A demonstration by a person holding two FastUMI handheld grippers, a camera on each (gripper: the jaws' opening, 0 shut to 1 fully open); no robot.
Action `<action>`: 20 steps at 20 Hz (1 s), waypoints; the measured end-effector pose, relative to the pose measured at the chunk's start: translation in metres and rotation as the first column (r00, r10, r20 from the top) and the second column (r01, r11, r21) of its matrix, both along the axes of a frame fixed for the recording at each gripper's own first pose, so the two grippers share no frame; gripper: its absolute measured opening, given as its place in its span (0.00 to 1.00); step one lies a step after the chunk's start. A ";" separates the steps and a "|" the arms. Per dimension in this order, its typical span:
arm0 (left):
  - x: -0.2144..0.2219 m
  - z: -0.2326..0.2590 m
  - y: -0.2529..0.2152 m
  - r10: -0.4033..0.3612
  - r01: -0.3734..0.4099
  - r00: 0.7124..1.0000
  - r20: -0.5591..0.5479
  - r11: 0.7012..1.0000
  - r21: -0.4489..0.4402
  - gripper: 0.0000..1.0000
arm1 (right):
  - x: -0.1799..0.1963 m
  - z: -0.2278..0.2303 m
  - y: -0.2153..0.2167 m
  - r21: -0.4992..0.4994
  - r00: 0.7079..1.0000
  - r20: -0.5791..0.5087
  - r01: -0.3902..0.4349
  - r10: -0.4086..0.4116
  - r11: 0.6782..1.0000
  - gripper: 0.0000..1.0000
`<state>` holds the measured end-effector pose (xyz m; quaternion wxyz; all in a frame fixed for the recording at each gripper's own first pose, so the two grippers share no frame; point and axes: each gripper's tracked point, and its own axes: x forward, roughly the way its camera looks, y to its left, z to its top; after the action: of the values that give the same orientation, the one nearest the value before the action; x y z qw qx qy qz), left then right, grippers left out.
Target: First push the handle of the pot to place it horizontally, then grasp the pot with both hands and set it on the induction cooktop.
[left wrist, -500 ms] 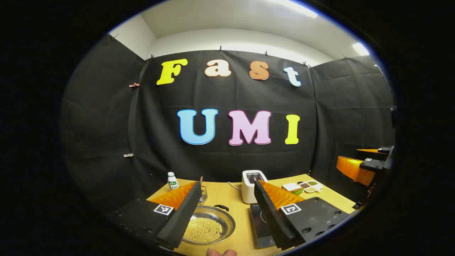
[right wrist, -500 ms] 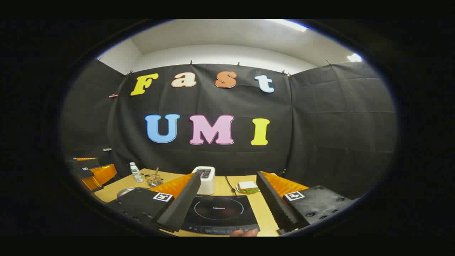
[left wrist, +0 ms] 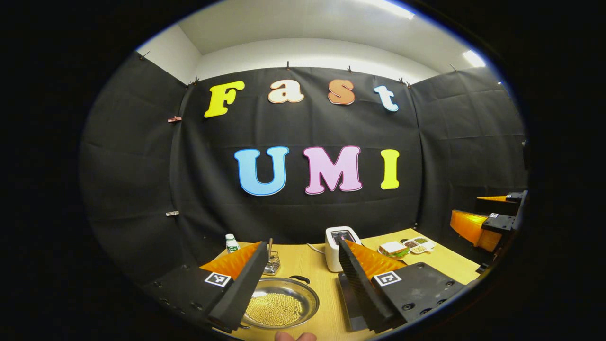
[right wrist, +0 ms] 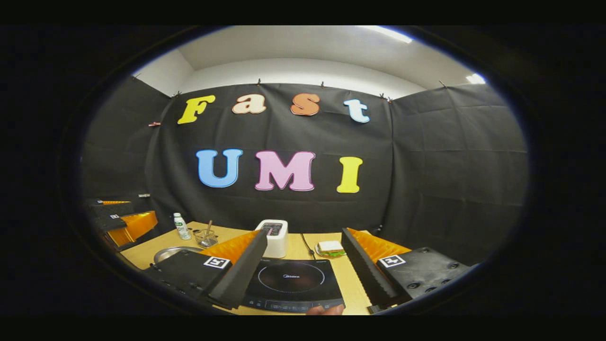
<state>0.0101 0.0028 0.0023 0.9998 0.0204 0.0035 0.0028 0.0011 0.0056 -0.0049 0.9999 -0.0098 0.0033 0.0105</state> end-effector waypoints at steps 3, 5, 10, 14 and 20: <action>0.000 0.000 -0.001 -0.003 0.003 1.000 -0.003 1.000 -0.001 0.93 | 0.000 0.001 0.001 -0.004 1.000 0.001 0.000 0.000 1.000 0.99; 0.000 0.001 0.000 -0.004 0.004 1.000 0.003 1.000 0.004 0.93 | -0.001 0.002 0.002 -0.003 1.000 0.000 0.000 0.000 1.000 0.98; -0.002 0.003 0.003 0.002 -0.003 1.000 0.012 1.000 0.013 0.93 | -0.002 0.004 0.002 -0.002 1.000 0.004 0.002 -0.002 1.000 0.96; -0.006 0.006 -0.003 -0.030 0.030 0.999 0.017 1.000 -0.005 0.72 | -0.004 0.006 0.003 -0.010 1.000 0.011 0.003 -0.003 1.000 0.98; -0.014 -0.008 -0.012 -0.109 0.110 0.993 -0.055 0.994 0.023 0.05 | -0.005 0.008 0.007 -0.018 1.000 0.015 -0.001 0.001 1.000 0.99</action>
<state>-0.0038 -0.0095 -0.0053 0.9976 0.0337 0.0291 -0.0526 -0.0037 0.0130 0.0030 0.9998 -0.0187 -0.0042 0.0110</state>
